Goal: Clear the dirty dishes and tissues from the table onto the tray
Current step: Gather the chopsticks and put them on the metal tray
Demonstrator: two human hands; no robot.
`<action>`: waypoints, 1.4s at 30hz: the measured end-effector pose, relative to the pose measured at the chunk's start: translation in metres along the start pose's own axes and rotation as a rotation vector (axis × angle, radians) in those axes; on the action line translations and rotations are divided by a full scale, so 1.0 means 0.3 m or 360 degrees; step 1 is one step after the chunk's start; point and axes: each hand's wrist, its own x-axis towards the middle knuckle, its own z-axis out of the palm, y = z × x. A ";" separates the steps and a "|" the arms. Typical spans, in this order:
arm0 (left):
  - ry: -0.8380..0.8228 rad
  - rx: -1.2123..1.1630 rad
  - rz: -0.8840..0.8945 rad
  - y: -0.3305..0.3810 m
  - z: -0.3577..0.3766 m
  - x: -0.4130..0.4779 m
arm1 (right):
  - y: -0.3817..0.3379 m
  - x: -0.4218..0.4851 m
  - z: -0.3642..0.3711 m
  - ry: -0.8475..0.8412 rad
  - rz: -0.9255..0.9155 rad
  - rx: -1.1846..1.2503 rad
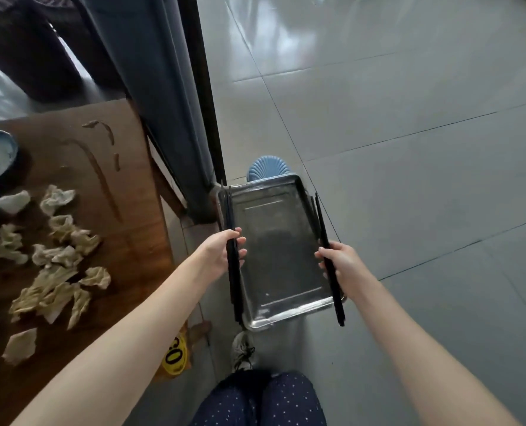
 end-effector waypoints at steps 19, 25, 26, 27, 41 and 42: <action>0.0256 -0.0014 -0.0130 -0.044 0.119 0.609 | 0.175 0.792 0.003 0.0097 0.0055 -0.0624; 0.0266 -0.0112 -0.0162 -0.156 0.099 0.730 | 0.258 0.951 0.031 0.0144 -0.0123 -0.1098; 0.0263 -0.0116 -0.0158 -0.171 0.095 0.741 | 0.265 0.969 0.033 0.0169 -0.0130 -0.1134; 0.0260 -0.0112 -0.0153 -0.183 0.091 0.750 | 0.269 0.982 0.033 0.0196 -0.0139 -0.1166; 0.0247 0.0054 -0.0153 -0.207 0.225 0.763 | 0.147 0.801 -0.113 0.0041 -0.0106 -0.0293; 0.0245 0.0065 -0.0166 -0.215 0.244 0.771 | 0.140 0.787 -0.133 -0.0005 -0.0070 -0.0196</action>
